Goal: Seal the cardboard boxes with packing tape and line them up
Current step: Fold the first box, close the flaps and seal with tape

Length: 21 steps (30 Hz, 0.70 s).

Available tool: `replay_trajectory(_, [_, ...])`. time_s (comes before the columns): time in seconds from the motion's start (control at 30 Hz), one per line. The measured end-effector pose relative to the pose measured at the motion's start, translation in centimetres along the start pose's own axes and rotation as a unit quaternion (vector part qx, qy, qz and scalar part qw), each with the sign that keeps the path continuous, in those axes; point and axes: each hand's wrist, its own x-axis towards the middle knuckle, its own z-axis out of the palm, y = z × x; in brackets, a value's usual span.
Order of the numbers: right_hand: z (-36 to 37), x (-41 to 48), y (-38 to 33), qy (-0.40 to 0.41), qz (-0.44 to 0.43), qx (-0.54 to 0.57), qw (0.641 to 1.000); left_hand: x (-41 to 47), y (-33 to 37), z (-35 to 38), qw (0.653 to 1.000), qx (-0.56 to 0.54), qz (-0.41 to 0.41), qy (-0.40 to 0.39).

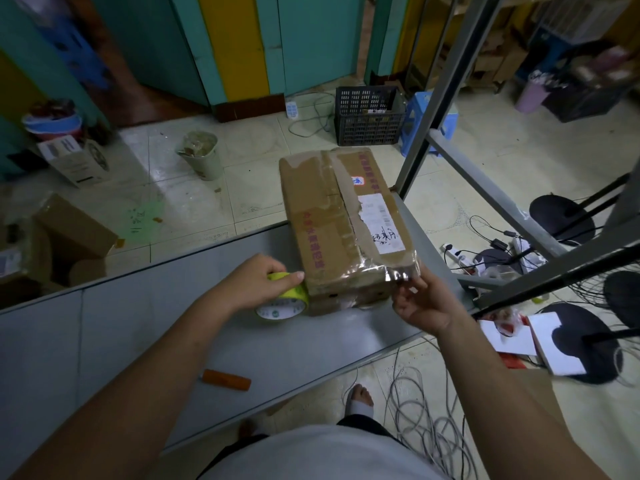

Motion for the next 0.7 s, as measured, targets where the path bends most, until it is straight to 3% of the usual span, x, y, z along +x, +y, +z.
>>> replay_trajectory(0.23, [4.1, 1.6, -4.0, 0.050, -0.109, 0.039, 0.992, -1.0, 3.1, 5.9, 0.993, -0.072, -0.023, 0.094])
replay_trajectory(0.33, [4.8, 1.1, -4.3, 0.091, -0.163, -0.009, 0.982, -1.3, 3.7, 6.8, 0.985, -0.136, -0.036, 0.100])
replay_trajectory(0.4, [5.1, -0.1, -3.4, 0.154, -0.252, -0.091, 0.951, -1.4, 3.6, 6.9, 0.982, -0.163, -0.043, 0.086])
replay_trajectory(0.43, [5.2, -0.8, -2.7, 0.194, -0.331, -0.157, 0.910, -1.4, 3.5, 6.8, 0.982, -0.169, -0.043, 0.076])
replay_trajectory(0.47, [5.2, -1.5, -1.9, 0.215, -0.426, -0.235, 0.847, -1.5, 3.3, 6.7, 0.982, -0.171, -0.043, 0.066])
replay_trajectory(0.53, [5.6, -2.8, -0.2, 0.156, -0.581, -0.406, 0.687, -1.6, 3.0, 6.5, 0.980, -0.185, -0.043, 0.053])
replay_trajectory(0.6, [6.8, -3.1, 1.0, 0.039, -0.604, -0.558, 0.568, -1.7, 3.1, 6.4, 0.979, -0.194, -0.034, 0.045])
replay_trajectory(0.63, [7.5, -3.0, 1.3, 0.002, -0.578, -0.622, 0.529, -1.7, 3.2, 6.3, 0.979, -0.194, -0.033, 0.045])
replay_trajectory(0.7, [8.4, -2.8, 1.6, 0.003, -0.530, -0.698, 0.481, -1.7, 3.3, 6.2, 0.976, -0.205, -0.046, 0.053])
